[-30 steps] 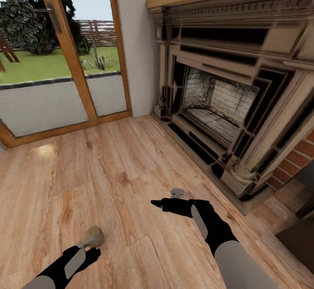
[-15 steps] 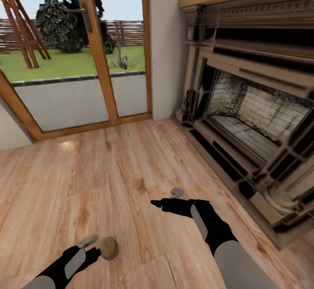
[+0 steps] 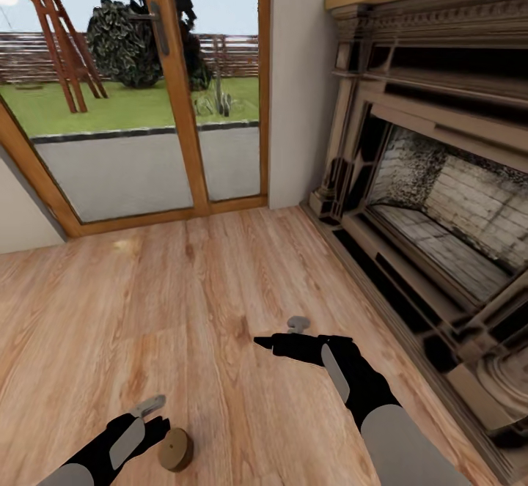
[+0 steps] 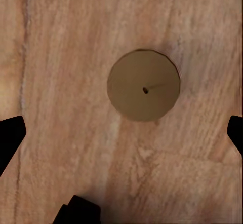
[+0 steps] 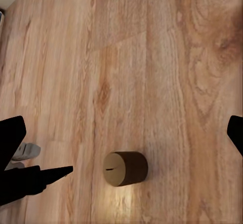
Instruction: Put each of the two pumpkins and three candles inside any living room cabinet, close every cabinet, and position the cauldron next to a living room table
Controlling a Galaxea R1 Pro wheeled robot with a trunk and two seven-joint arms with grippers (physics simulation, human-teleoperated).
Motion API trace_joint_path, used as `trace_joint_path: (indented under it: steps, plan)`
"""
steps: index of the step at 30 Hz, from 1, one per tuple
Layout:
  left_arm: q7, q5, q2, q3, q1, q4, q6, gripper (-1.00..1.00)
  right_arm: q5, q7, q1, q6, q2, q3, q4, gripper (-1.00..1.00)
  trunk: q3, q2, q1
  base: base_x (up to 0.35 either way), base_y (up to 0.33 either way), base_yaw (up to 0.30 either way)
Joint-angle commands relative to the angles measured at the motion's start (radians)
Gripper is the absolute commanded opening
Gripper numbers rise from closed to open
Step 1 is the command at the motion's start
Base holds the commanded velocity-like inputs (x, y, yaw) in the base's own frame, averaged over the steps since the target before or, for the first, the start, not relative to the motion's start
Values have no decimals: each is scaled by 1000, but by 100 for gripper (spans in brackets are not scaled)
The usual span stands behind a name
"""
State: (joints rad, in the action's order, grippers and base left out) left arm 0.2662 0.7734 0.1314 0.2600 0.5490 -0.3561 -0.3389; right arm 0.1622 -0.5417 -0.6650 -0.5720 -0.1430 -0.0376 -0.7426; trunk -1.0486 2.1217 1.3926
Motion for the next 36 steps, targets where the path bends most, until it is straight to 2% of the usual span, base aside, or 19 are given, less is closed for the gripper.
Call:
trace_joint_path:
  steps: [1,13,36]
  plan:
    - [8,10,1,8,0,-3,-3,100,10,3,0,-8,0,-1,-1,100,-1,0,0,296,-72,2]
    - [8,10,2,7,0,-3,-3,100,11,3,0,-9,0,-1,-1,100,-1,0,0,278,11,0]
    - [8,10,-1,7,0,-3,-3,100,11,2,0,-9,2,-1,-2,100,-1,0,0,-48,45,0]
